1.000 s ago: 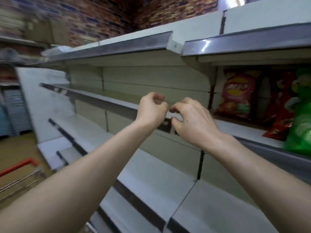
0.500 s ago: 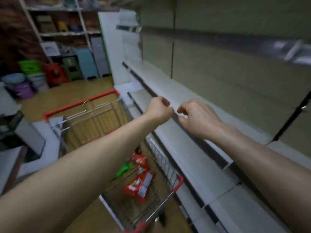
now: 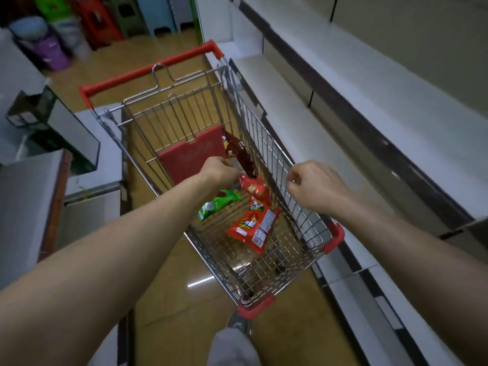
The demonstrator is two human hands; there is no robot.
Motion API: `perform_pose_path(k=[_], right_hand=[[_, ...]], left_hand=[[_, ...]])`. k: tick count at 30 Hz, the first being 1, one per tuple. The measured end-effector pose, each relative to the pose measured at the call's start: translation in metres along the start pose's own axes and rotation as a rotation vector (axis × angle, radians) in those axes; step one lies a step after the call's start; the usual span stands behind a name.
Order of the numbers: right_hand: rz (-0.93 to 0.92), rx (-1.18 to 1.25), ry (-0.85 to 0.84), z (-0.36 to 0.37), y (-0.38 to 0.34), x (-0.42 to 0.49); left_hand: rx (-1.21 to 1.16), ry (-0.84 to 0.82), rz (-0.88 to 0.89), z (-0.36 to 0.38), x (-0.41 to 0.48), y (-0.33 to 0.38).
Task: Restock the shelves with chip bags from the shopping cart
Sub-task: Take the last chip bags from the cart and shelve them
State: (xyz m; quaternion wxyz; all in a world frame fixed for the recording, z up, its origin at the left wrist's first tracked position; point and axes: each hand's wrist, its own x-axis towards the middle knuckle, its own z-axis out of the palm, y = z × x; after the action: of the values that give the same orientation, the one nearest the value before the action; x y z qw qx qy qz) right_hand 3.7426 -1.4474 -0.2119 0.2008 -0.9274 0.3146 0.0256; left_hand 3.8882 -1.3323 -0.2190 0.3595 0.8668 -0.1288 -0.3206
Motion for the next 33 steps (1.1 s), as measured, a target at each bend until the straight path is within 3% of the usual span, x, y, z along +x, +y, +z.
perform_pose_path(k=[12,20,27,33], right_hand=[[0.271,0.107,-0.232,0.17,0.031,0.108],[0.385,0.148,-0.325,0.267,0.059,0.14],[0.596,0.536,-0.348,0.319,0.072,0.15],[0.601,0.737,-0.395,0.33,0.057,0.157]], left_hand=[[0.002,-0.155,-0.327,0.053,0.168,-0.11],[-0.027,-0.356,-0.497,0.117,0.232,-0.156],[0.0,-0.495,-0.537,0.149,0.257,-0.19],[0.008,-0.606,-0.522,0.148,0.263,-0.208]])
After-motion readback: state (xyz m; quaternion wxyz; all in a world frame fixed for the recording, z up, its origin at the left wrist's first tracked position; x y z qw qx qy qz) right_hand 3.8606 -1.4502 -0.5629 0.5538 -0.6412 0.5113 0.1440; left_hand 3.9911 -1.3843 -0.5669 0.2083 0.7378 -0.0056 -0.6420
